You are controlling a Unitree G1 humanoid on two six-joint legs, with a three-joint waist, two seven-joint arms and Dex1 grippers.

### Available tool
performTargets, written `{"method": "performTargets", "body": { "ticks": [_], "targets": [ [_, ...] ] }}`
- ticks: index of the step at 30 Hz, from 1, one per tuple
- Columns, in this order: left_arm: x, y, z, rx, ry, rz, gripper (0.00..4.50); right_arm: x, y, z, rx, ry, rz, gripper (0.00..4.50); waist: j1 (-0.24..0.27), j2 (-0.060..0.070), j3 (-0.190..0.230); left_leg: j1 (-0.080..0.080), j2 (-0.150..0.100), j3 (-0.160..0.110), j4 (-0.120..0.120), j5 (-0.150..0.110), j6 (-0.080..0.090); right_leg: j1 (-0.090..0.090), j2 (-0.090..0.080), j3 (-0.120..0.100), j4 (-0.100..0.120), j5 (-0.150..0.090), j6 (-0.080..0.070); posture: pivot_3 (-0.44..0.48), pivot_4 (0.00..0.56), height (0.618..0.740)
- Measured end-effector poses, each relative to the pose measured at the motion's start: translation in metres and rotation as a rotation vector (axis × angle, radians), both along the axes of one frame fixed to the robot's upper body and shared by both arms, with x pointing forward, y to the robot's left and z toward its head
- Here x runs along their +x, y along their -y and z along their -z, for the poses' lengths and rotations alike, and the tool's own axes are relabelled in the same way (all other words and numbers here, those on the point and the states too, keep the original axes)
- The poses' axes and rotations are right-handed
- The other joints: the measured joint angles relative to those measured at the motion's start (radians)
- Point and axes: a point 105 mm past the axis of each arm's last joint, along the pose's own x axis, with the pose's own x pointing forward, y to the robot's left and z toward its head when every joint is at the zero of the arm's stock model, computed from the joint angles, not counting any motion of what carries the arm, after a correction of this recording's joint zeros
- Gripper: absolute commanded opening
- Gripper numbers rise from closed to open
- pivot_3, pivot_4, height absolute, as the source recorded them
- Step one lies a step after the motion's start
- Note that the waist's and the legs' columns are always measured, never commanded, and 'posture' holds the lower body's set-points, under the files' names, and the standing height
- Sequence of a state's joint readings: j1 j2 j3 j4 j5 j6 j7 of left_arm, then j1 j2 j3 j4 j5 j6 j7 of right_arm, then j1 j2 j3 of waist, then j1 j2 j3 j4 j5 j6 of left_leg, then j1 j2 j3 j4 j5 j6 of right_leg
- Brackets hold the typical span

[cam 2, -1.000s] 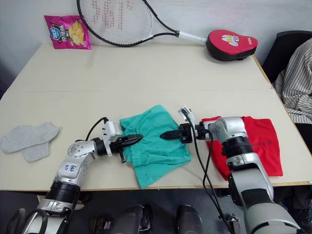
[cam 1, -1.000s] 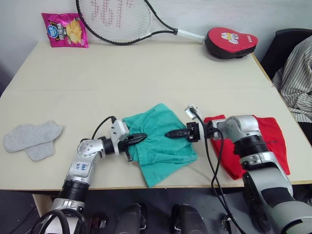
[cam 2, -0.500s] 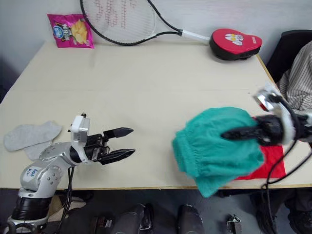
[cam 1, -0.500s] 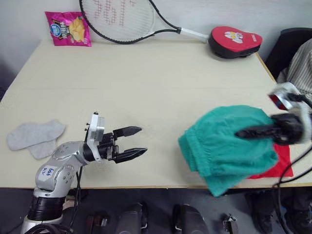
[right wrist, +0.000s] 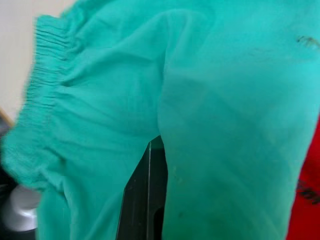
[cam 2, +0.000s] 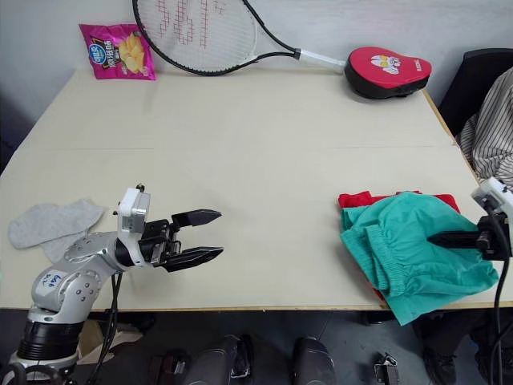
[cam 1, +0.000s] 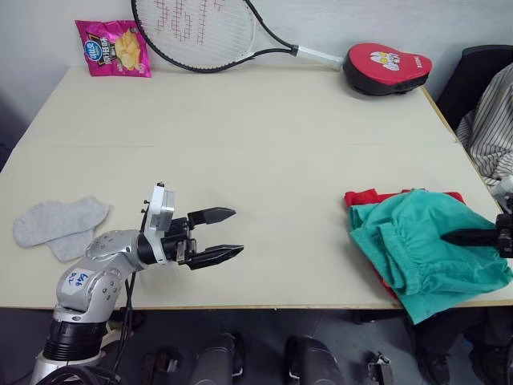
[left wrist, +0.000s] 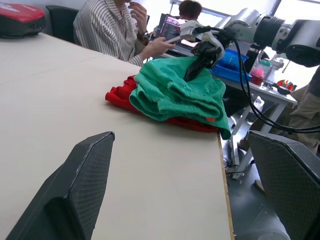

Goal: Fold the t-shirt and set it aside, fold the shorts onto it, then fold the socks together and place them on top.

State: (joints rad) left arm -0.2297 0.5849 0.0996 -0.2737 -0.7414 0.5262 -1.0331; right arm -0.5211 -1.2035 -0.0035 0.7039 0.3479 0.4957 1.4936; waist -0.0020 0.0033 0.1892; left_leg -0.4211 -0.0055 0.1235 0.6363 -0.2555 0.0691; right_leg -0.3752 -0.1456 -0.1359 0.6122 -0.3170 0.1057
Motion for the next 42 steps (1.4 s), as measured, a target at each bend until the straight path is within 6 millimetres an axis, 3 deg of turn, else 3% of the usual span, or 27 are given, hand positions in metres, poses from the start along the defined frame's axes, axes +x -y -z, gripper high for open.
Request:
{"method": "performTargets", "body": {
  "ticks": [4,11,15,19,21,24,25,27,30,33,38,42],
  "targets": [
    [-0.003,0.002,-0.002,0.01,0.006,0.005,4.46,0.01,0.009,0.012,-0.024,0.047,0.064,0.0,0.0,0.001,0.001,0.0,0.0,0.0,0.001,0.0,0.0,0.0,0.0,0.0,0.0,0.0,0.0,0.0,0.15,0.74],
    [-0.004,0.002,-0.001,0.008,-0.002,0.001,4.46,0.009,0.018,0.012,-0.013,0.048,0.116,0.0,0.002,0.003,0.001,0.0,0.0,-0.001,0.003,0.0,0.001,0.001,0.0,0.0,0.001,0.0,0.0,0.0,0.15,0.74],
    [-0.004,0.002,-0.001,0.009,-0.002,0.002,4.5,0.001,0.017,0.02,0.016,-0.015,0.146,1.06,0.003,0.003,0.001,0.0,0.0,-0.001,0.004,0.0,0.001,0.001,0.0,0.0,0.001,0.0,0.0,0.0,0.15,0.74],
    [-0.004,-0.004,-0.001,0.034,-0.001,-0.005,4.5,-0.014,0.02,0.012,-0.027,-0.001,0.12,2.48,0.006,0.006,0.002,-0.001,0.0,-0.001,0.004,0.0,0.001,0.001,0.0,0.0,0.001,0.0,0.0,0.0,0.15,0.74],
    [-0.003,-0.011,0.0,0.068,0.021,-0.031,4.5,-0.015,0.024,-0.004,-0.099,0.099,0.104,3.17,0.004,0.006,0.002,0.0,0.0,-0.001,0.004,0.0,0.001,0.001,0.0,0.0,0.001,0.0,0.0,0.0,0.15,0.74],
    [-0.004,-0.031,0.006,0.134,0.051,-0.098,4.5,-0.011,0.022,-0.046,-0.2,0.377,0.053,4.16,-0.002,0.008,0.002,0.001,0.0,0.001,0.002,0.0,0.0,0.0,0.0,0.001,0.002,0.0,0.0,0.0,0.15,0.74],
    [-0.002,-0.042,0.009,0.143,0.049,-0.136,4.5,-0.005,0.015,-0.068,-0.211,0.525,0.059,4.47,-0.005,0.008,0.002,0.002,0.001,0.001,0.001,-0.001,-0.002,0.0,0.001,0.002,0.002,0.0,0.0,0.0,0.15,0.74],
    [0.0,-0.055,0.012,0.147,0.046,-0.199,4.5,0.0,-0.009,-0.085,-0.193,0.688,0.05,4.47,-0.006,0.006,0.001,0.003,0.003,0.0,0.0,-0.003,-0.007,0.0,0.001,0.002,0.002,0.0,0.0,0.0,0.15,0.74],
    [0.01,-0.094,0.019,0.139,0.074,-0.407,4.5,0.0,-0.076,-0.059,-0.139,0.763,-0.061,4.47,0.002,0.001,-0.001,0.004,0.003,-0.002,-0.005,-0.002,-0.009,0.0,0.001,0.002,0.002,-0.001,-0.003,0.0,0.15,0.74],
    [0.012,-0.124,0.023,0.161,0.101,-0.571,4.5,-0.004,-0.125,-0.034,-0.043,0.772,-0.146,4.47,0.005,0.004,0.0,0.001,0.0,-0.001,-0.005,-0.003,-0.008,-0.003,-0.001,0.002,0.002,-0.001,-0.002,0.0,0.15,0.74],
    [-0.019,-0.18,0.03,0.205,0.062,-0.84,4.5,-0.022,-0.175,-0.03,0.084,0.931,-0.338,4.47,0.0,-0.004,-0.003,0.002,0.0,-0.001,-0.005,-0.004,-0.005,0.001,0.0,0.001,0.0,0.0,0.0,0.0,0.15,0.74],
    [-0.058,-0.226,0.048,0.194,-0.058,-1.12,4.5,-0.041,-0.199,-0.002,0.144,0.906,-0.547,4.47,-0.005,-0.006,-0.002,0.003,0.0,0.0,-0.004,-0.005,-0.003,0.001,-0.001,0.003,-0.002,0.0,0.001,0.0,0.15,0.74]
  ]
}}
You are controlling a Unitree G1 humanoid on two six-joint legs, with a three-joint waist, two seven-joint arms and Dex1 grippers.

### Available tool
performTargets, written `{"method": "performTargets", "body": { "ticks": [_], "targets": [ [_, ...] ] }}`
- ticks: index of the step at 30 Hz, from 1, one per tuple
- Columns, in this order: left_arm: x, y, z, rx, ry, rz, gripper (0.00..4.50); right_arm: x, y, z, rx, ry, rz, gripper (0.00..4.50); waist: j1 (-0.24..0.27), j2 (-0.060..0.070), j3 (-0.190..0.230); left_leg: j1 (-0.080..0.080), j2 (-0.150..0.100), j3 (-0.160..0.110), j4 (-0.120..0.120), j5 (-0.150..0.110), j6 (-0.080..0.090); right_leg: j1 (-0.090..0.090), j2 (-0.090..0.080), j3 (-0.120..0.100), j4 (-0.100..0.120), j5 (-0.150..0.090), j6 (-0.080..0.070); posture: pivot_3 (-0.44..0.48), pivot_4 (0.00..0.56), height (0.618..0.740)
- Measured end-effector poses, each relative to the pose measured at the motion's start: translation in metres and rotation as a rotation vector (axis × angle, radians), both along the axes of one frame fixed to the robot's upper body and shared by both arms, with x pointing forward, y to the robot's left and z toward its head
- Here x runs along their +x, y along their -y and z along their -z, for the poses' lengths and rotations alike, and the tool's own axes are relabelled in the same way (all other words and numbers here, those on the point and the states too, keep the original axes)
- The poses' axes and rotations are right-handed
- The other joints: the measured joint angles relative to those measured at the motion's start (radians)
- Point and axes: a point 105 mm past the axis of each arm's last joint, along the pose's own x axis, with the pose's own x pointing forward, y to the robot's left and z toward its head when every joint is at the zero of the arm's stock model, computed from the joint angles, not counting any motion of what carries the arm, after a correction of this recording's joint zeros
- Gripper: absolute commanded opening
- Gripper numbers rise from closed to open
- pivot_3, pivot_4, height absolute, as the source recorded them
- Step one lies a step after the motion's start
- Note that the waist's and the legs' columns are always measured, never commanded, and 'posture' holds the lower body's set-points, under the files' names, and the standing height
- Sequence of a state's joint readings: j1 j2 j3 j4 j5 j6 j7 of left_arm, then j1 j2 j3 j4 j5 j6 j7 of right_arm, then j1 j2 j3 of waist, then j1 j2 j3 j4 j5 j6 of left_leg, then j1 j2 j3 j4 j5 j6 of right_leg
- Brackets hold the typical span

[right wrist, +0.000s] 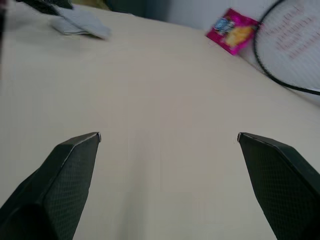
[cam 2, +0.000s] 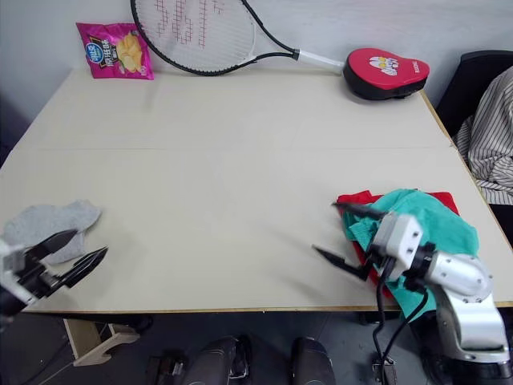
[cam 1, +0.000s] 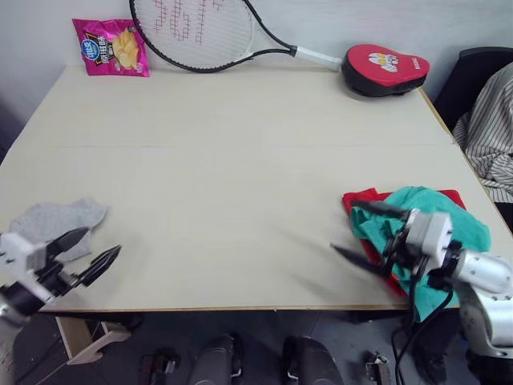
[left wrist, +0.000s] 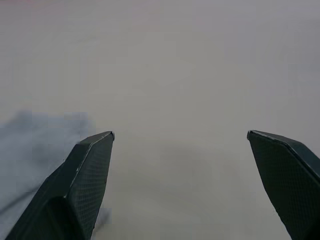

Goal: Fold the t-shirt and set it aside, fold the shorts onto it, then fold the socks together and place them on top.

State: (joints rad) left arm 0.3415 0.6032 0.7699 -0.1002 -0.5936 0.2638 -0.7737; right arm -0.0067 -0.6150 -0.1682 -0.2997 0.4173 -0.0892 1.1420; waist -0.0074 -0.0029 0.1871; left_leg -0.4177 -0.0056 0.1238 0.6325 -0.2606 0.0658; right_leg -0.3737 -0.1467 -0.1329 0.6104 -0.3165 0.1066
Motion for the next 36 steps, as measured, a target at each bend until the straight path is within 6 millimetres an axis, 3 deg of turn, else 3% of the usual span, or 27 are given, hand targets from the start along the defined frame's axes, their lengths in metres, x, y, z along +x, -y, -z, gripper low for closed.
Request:
{"method": "performTargets", "body": {
  "ticks": [3,7,9,11,13,19,25,28,30,36],
  "targets": [
    [-0.038,-0.038,0.005,-0.036,-0.024,-0.257,4.5,0.0,-0.01,0.012,0.051,-0.044,-0.029,4.47,0.002,-0.005,0.0,0.004,0.001,0.0,-0.001,0.0,0.0,0.002,0.0,0.001,0.001,0.0,-0.001,0.0,0.15,0.74],
    [-0.096,-0.062,0.016,-0.024,-0.124,-0.481,4.5,-0.001,-0.014,0.02,0.077,-0.064,-0.036,4.47,0.004,-0.008,-0.001,0.009,0.001,0.0,-0.003,-0.007,0.005,0.001,-0.001,0.004,-0.004,-0.001,-0.002,0.0,0.15,0.74],
    [-0.111,-0.072,0.021,-0.021,-0.175,-0.571,4.5,-0.003,-0.011,0.023,0.065,-0.045,-0.042,4.47,0.018,-0.009,-0.001,0.008,0.001,-0.001,-0.004,-0.008,0.004,0.0,-0.001,0.004,-0.005,-0.002,-0.004,0.0,0.15,0.74],
    [-0.111,-0.079,0.021,-0.02,-0.205,-0.618,4.5,-0.006,-0.01,0.024,0.047,-0.023,-0.058,4.47,0.033,-0.009,-0.001,0.008,0.001,-0.001,-0.004,-0.008,0.003,0.0,0.0,0.004,-0.005,-0.003,-0.005,0.0,0.15,0.74],
    [-0.103,-0.079,0.017,-0.03,-0.231,-0.612,4.5,-0.007,-0.01,0.023,0.046,-0.023,-0.063,4.47,0.035,-0.011,-0.002,0.008,0.001,-0.001,-0.005,-0.008,0.003,0.0,0.0,0.004,-0.004,-0.003,-0.006,0.0,0.15,0.74],
    [-0.029,-0.049,-0.024,0.033,-0.269,-0.357,4.5,-0.005,-0.023,0.01,0.066,0.017,-0.097,4.47,0.027,-0.011,-0.003,0.01,0.001,0.001,-0.009,-0.006,-0.001,-0.002,0.0,0.007,-0.004,-0.003,-0.007,0.0,0.15,0.74],
    [0.016,-0.012,-0.014,0.031,-0.324,-0.19,4.5,-0.001,-0.043,-0.006,0.12,0.056,-0.132,4.47,-0.003,-0.011,-0.003,0.012,0.002,0.01,-0.017,-0.002,-0.009,-0.004,0.003,0.012,0.0,-0.004,-0.007,0.0,0.15,0.74],
    [0.029,-0.013,0.005,0.061,-0.397,-0.181,3.96,0.0,-0.052,-0.007,0.132,0.055,-0.147,4.5,-0.009,-0.011,-0.003,0.012,0.003,0.011,-0.018,-0.002,-0.01,-0.004,0.005,0.012,0.002,-0.004,-0.007,0.0,0.15,0.74],
    [0.034,-0.022,0.017,0.067,-0.431,-0.19,3.31,0.002,-0.051,-0.007,0.134,0.052,-0.129,4.5,-0.012,-0.011,-0.003,0.012,0.003,0.012,-0.017,-0.001,-0.01,-0.004,0.005,0.013,0.002,-0.004,-0.007,0.0,0.15,0.74],
    [0.053,-0.032,0.023,0.101,-0.445,-0.145,1.41,0.008,-0.042,-0.004,0.117,0.041,-0.087,4.5,0.0,-0.006,-0.005,0.018,0.002,0.016,-0.017,-0.001,-0.011,-0.004,0.001,0.018,0.006,-0.004,-0.007,0.0,0.15,0.74]
  ]
}}
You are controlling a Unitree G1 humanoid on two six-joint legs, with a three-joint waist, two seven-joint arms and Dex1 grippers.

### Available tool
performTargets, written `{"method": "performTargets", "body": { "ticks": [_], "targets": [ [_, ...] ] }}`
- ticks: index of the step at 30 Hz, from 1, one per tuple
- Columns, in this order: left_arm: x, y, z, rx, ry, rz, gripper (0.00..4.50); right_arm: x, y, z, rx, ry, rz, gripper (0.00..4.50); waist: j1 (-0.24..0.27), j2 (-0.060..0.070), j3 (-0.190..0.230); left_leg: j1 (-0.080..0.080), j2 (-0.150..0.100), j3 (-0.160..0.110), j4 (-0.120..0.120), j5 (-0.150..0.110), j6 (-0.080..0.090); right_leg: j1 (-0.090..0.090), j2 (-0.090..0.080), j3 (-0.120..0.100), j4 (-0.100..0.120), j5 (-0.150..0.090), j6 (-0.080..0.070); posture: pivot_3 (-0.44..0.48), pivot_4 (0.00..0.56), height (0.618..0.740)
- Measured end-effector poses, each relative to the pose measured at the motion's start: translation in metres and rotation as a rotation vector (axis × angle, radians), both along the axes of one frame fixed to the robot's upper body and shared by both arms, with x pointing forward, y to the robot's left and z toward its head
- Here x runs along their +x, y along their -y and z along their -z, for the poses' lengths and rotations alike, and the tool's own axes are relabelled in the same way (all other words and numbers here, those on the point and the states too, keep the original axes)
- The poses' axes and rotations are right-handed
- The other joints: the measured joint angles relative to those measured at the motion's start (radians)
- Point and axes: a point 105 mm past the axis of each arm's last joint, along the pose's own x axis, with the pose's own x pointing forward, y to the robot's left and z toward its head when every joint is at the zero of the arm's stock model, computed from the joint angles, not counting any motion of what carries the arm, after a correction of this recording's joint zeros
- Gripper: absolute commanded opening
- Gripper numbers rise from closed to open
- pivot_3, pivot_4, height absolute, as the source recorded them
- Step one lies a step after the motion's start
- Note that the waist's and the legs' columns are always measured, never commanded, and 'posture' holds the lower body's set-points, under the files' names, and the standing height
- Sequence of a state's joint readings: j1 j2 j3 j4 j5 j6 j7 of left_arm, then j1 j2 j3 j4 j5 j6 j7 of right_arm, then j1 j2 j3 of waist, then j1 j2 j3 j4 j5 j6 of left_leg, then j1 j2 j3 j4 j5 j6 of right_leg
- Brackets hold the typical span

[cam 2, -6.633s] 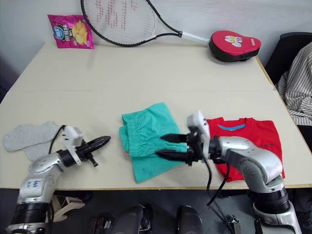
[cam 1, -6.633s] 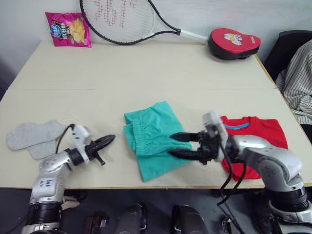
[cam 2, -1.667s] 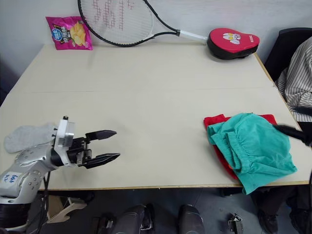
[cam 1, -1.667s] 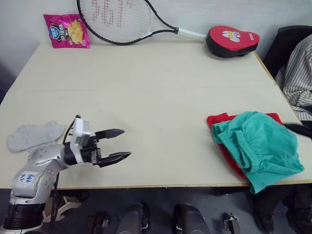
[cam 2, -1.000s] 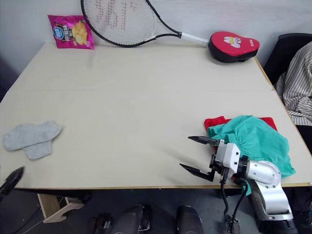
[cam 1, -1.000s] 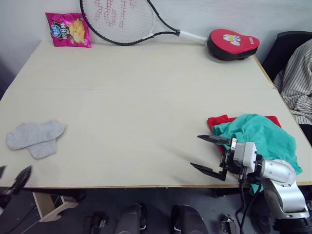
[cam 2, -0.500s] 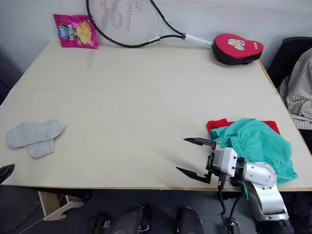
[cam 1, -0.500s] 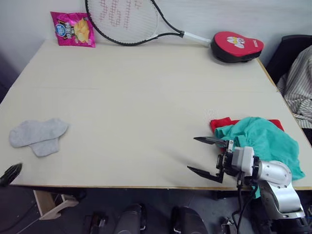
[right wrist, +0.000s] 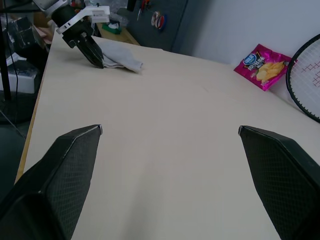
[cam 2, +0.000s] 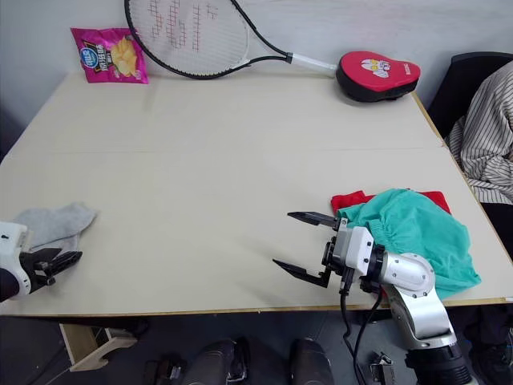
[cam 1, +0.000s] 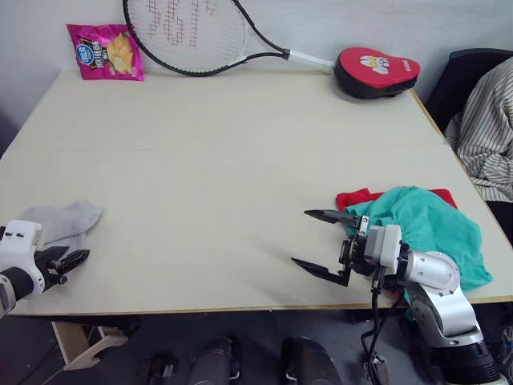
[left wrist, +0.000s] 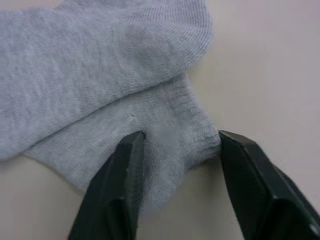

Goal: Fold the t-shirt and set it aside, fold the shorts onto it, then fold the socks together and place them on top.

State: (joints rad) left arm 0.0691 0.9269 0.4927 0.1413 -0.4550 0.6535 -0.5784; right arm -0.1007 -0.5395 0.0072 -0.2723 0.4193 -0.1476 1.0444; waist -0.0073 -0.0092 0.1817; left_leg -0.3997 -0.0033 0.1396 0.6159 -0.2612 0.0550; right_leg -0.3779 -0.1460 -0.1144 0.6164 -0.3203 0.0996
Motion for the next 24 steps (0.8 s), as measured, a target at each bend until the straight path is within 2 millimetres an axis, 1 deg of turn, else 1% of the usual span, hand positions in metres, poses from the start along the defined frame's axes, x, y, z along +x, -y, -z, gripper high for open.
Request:
{"method": "performTargets", "body": {
  "ticks": [2,4,5,7,8,10,11,13,14,16,17,18,19,20,21,22,23,24],
  "targets": [
    [0.003,0.001,0.0,-0.01,0.001,0.019,0.78,0.001,0.005,0.0,0.008,-0.005,0.034,4.5,0.007,0.003,-0.001,0.0,0.0,0.001,-0.001,0.0,0.0,-0.001,-0.001,0.001,0.0,0.0,0.0,0.0,0.15,0.74],
    [0.004,0.005,0.0,-0.016,0.003,0.052,0.18,0.0,0.009,0.006,0.006,-0.027,0.054,4.5,0.009,0.003,-0.002,0.0,0.0,0.001,-0.001,0.0,0.0,-0.002,-0.001,0.001,0.0,0.0,0.0,0.0,0.15,0.74],
    [0.005,0.009,-0.001,-0.023,0.007,0.079,0.02,-0.002,0.011,0.009,0.006,-0.039,0.063,4.5,0.011,0.003,-0.002,-0.001,-0.001,0.001,-0.001,0.0,0.001,-0.002,-0.001,0.001,0.0,0.0,0.0,0.0,0.15,0.74],
    [0.009,0.027,-0.004,-0.049,0.016,0.161,0.02,-0.004,0.015,0.014,-0.001,-0.061,0.078,4.5,0.013,0.003,-0.002,-0.001,-0.002,0.002,-0.001,-0.001,0.001,-0.001,-0.002,0.002,-0.001,0.0,0.0,0.0,0.15,0.74],
    [0.012,0.042,-0.005,-0.071,0.011,0.226,0.02,-0.005,0.017,0.015,-0.008,-0.065,0.085,4.5,0.014,0.002,-0.001,-0.002,-0.002,0.002,-0.001,-0.001,0.001,-0.001,-0.002,0.002,-0.001,0.001,0.001,0.0,0.15,0.74],
    [0.015,0.081,-0.006,-0.119,-0.006,0.377,0.02,-0.006,0.02,0.015,-0.018,-0.062,0.097,4.5,0.013,0.002,-0.001,-0.002,-0.002,0.002,0.0,-0.001,0.001,-0.001,-0.002,0.003,-0.002,0.001,0.002,0.0,0.15,0.74],
    [0.015,0.095,-0.008,-0.131,-0.012,0.429,0.02,-0.006,0.021,0.015,-0.022,-0.062,0.1,4.5,0.011,0.001,-0.002,-0.002,-0.002,0.002,0.0,-0.001,0.001,-0.001,-0.002,0.003,-0.002,0.001,0.002,0.0,0.15,0.74],
    [0.016,0.129,-0.015,-0.15,-0.022,0.553,0.02,-0.007,0.024,0.016,-0.03,-0.067,0.107,4.5,0.007,0.0,-0.002,-0.002,-0.001,0.002,0.0,0.0,0.001,-0.001,-0.001,0.003,-0.002,0.001,0.002,0.0,0.15,0.74],
    [0.015,0.152,-0.021,-0.16,-0.022,0.637,0.02,-0.009,0.025,0.018,-0.037,-0.079,0.11,4.5,0.007,0.0,-0.002,-0.002,-0.001,0.002,-0.001,0.0,0.001,-0.001,-0.001,0.003,-0.002,0.001,0.002,0.0,0.15,0.74],
    [0.01,0.189,-0.028,-0.193,-0.005,0.767,0.02,-0.014,0.027,0.022,-0.05,-0.105,0.11,4.5,0.007,0.001,-0.002,-0.002,-0.001,0.002,-0.001,0.0,0.001,-0.001,0.0,0.003,-0.003,0.001,0.002,0.0,0.15,0.74],
    [0.009,0.204,-0.026,-0.213,-0.01,0.811,0.02,-0.018,0.029,0.023,-0.057,-0.113,0.114,4.5,0.006,0.001,-0.002,-0.002,-0.001,0.002,-0.001,0.0,0.002,0.0,0.0,0.003,-0.003,0.001,0.002,0.0,0.15,0.74],
    [0.01,0.215,-0.023,-0.224,-0.011,0.836,0.02,-0.02,0.032,0.024,-0.066,-0.121,0.124,4.5,0.007,0.001,-0.002,-0.002,-0.001,0.003,0.0,0.0,0.002,0.0,0.001,0.002,-0.003,0.001,0.002,0.0,0.15,0.74],
    [0.01,0.234,-0.019,-0.245,-0.01,0.881,0.02,-0.022,0.036,0.027,-0.08,-0.135,0.134,4.5,0.009,0.001,-0.001,-0.002,-0.001,0.003,0.001,0.0,0.003,0.001,0.001,0.002,-0.003,0.001,0.002,0.0,0.15,0.74],
    [0.011,0.257,-0.013,-0.269,-0.012,0.932,0.02,-0.023,0.039,0.028,-0.088,-0.143,0.147,4.5,0.01,0.001,-0.001,-0.002,-0.001,0.003,0.004,0.0,0.003,0.002,0.002,0.002,-0.002,0.002,0.003,0.0,0.15,0.74],
    [0.01,0.268,-0.01,-0.28,-0.012,0.959,0.02,-0.023,0.039,0.028,-0.089,-0.144,0.149,4.5,0.01,0.0,-0.001,-0.002,-0.001,0.003,0.006,0.0,0.004,0.002,0.003,0.002,-0.001,0.002,0.003,0.0,0.15,0.74],
    [0.014,0.289,-0.004,-0.291,-0.013,1.004,0.02,-0.023,0.041,0.029,-0.087,-0.148,0.162,4.5,0.012,0.0,-0.001,-0.002,0.0,0.003,0.009,0.0,0.004,0.003,0.003,0.003,0.001,0.002,0.003,0.0,0.15,0.74],
    [0.018,0.304,0.001,-0.296,-0.011,1.027,0.02,-0.023,0.041,0.028,-0.083,-0.145,0.166,4.5,0.015,-0.001,-0.001,-0.003,0.001,0.003,0.013,-0.001,0.005,0.002,0.003,0.003,0.003,0.002,0.003,0.0,0.15,0.74],
    [0.02,0.311,0.004,-0.298,-0.011,1.034,0.02,-0.023,0.041,0.028,-0.082,-0.146,0.166,4.5,0.016,-0.001,0.0,-0.003,0.001,0.003,0.013,-0.001,0.005,0.002,0.003,0.003,0.003,0.002,0.003,0.0,0.15,0.74]
  ]
}}
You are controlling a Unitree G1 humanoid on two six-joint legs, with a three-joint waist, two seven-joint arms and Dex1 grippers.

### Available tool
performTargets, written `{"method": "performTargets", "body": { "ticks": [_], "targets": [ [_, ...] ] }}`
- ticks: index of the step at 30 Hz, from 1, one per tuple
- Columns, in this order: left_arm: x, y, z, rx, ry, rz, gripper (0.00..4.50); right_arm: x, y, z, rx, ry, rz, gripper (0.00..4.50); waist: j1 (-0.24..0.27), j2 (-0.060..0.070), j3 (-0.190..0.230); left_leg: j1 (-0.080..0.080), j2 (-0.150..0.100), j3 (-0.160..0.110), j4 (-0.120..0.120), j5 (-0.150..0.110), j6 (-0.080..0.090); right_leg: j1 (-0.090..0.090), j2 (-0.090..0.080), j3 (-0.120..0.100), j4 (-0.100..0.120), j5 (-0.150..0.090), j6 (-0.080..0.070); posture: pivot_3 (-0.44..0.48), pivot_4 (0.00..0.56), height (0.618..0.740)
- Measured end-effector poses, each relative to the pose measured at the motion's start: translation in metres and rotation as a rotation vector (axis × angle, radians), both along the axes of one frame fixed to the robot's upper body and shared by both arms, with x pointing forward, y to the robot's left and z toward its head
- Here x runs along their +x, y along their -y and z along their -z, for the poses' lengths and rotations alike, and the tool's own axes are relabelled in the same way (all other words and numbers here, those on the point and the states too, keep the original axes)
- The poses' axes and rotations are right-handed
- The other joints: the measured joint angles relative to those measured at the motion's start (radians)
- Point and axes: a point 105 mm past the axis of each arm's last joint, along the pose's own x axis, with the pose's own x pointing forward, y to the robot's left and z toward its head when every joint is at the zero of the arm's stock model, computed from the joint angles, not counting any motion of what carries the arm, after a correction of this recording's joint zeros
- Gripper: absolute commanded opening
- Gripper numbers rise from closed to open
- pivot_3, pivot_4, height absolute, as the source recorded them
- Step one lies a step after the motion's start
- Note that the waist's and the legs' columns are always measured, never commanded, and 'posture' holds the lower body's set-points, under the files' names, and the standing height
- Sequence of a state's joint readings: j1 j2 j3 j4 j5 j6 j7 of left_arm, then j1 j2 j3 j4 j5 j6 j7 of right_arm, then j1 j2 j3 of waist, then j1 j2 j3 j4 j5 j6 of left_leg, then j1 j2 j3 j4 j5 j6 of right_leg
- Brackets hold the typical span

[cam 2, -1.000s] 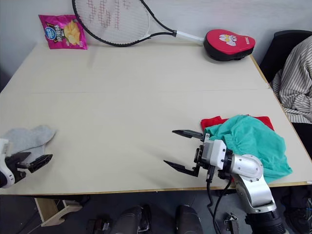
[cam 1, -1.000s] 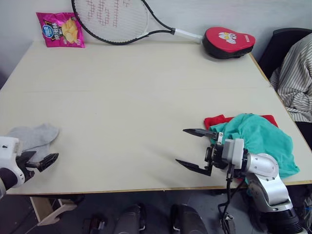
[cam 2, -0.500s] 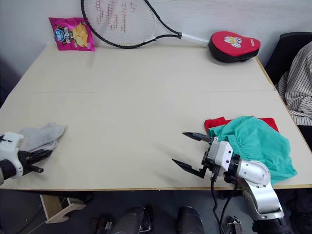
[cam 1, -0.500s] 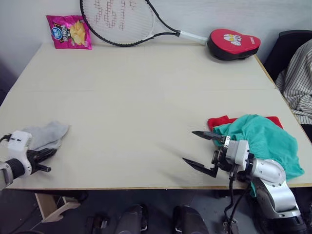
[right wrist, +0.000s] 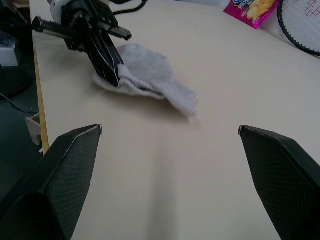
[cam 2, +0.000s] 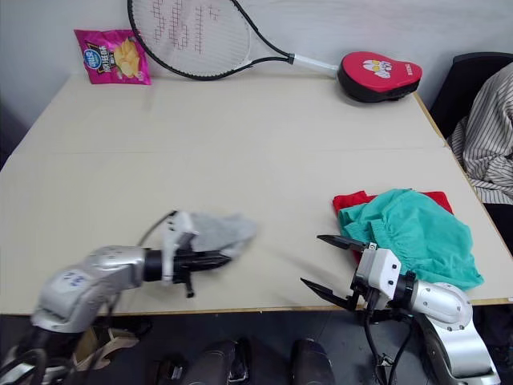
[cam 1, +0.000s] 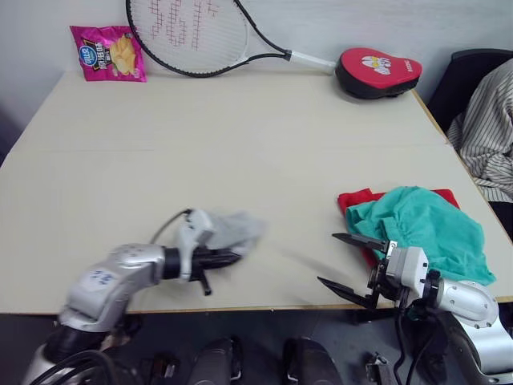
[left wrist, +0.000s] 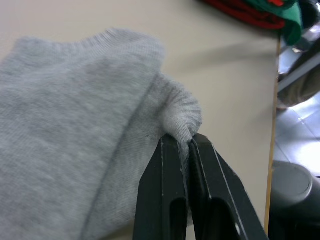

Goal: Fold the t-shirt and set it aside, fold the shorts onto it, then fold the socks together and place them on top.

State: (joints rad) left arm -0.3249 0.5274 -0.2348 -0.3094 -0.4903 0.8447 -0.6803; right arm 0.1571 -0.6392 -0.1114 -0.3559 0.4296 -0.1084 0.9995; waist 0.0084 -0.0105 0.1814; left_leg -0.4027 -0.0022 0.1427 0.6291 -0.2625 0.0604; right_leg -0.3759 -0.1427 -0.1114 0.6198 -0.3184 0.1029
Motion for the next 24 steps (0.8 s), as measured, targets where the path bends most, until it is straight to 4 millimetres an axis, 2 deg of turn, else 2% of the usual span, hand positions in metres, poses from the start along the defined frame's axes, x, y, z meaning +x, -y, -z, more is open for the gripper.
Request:
{"method": "performTargets", "body": {
  "ticks": [1,6,9,11,14,15,18,19,21,24],
  "targets": [
    [0.003,0.009,0.004,-0.001,0.002,0.009,0.02,-0.002,0.0,0.001,0.0,-0.006,0.003,4.5,0.001,0.0,0.0,0.0,0.0,0.0,0.0,0.0,0.0,0.0,0.0,0.0,0.0,0.0,0.0,0.0,0.15,0.74],
    [-0.005,0.03,0.005,-0.032,-0.024,0.117,1.37,-0.003,0.001,0.006,-0.014,-0.02,0.014,4.5,0.003,0.0,0.0,0.0,0.001,0.0,0.0,-0.001,0.001,0.0,0.0,0.001,-0.001,0.0,0.0,0.0,0.15,0.74],
    [-0.007,0.024,-0.003,-0.067,0.0,0.151,2.31,-0.001,-0.003,0.008,-0.005,-0.03,0.027,4.5,0.002,0.0,0.0,0.0,0.001,0.0,0.0,-0.001,0.001,-0.001,0.0,0.001,-0.001,0.0,0.0,0.0,0.15,0.74],
    [-0.007,0.01,-0.021,-0.142,0.028,0.16,2.91,-0.001,-0.011,0.008,0.016,-0.051,0.024,4.5,-0.002,0.0,0.0,0.0,0.002,-0.001,0.0,-0.001,0.0,-0.001,-0.001,0.0,-0.001,-0.001,-0.001,0.0,0.15,0.74],
    [-0.011,-0.023,-0.047,-0.201,0.047,0.173,2.91,-0.001,-0.023,0.008,0.015,-0.079,0.005,4.5,-0.01,0.0,0.0,0.0,0.002,-0.001,0.0,-0.001,0.0,-0.001,-0.001,0.0,0.0,-0.001,-0.002,0.0,0.15,0.74],
    [-0.012,-0.04,-0.055,-0.188,0.047,0.169,2.91,-0.001,-0.028,0.008,0.016,-0.095,-0.005,4.5,-0.013,0.0,0.0,0.0,0.002,-0.001,0.0,-0.001,-0.001,-0.001,0.0,0.0,0.0,-0.001,-0.002,0.0,0.15,0.74],
    [-0.006,-0.073,-0.068,-0.126,0.088,0.145,2.91,0.0,-0.041,0.01,0.007,-0.122,-0.033,4.5,-0.009,0.001,0.001,0.0,0.002,-0.001,0.0,-0.002,-0.001,-0.001,-0.001,0.0,-0.001,-0.002,-0.003,0.0,0.15,0.74],
    [0.001,-0.08,-0.067,-0.102,0.119,0.132,2.91,0.001,-0.045,0.011,0.003,-0.128,-0.041,4.5,-0.004,0.001,0.001,0.0,0.001,-0.002,0.0,-0.002,-0.001,-0.001,-0.002,-0.001,-0.001,-0.001,-0.003,0.0,0.15,0.74],
    [0.029,-0.091,-0.065,-0.028,0.225,0.076,2.91,0.001,-0.059,0.015,-0.006,-0.13,-0.069,4.5,0.011,0.001,0.001,-0.002,0.0,-0.002,0.0,-0.002,-0.001,-0.003,-0.003,-0.001,-0.001,-0.001,-0.002,0.0,0.15,0.74],
    [0.061,-0.087,-0.062,0.027,0.352,0.053,2.91,0.0,-0.071,0.022,-0.016,-0.142,-0.084,4.5,0.022,0.001,0.0,-0.004,-0.002,-0.001,0.0,-0.003,0.001,-0.004,-0.005,-0.001,-0.002,-0.001,-0.001,0.0,0.15,0.74]
  ]
}}
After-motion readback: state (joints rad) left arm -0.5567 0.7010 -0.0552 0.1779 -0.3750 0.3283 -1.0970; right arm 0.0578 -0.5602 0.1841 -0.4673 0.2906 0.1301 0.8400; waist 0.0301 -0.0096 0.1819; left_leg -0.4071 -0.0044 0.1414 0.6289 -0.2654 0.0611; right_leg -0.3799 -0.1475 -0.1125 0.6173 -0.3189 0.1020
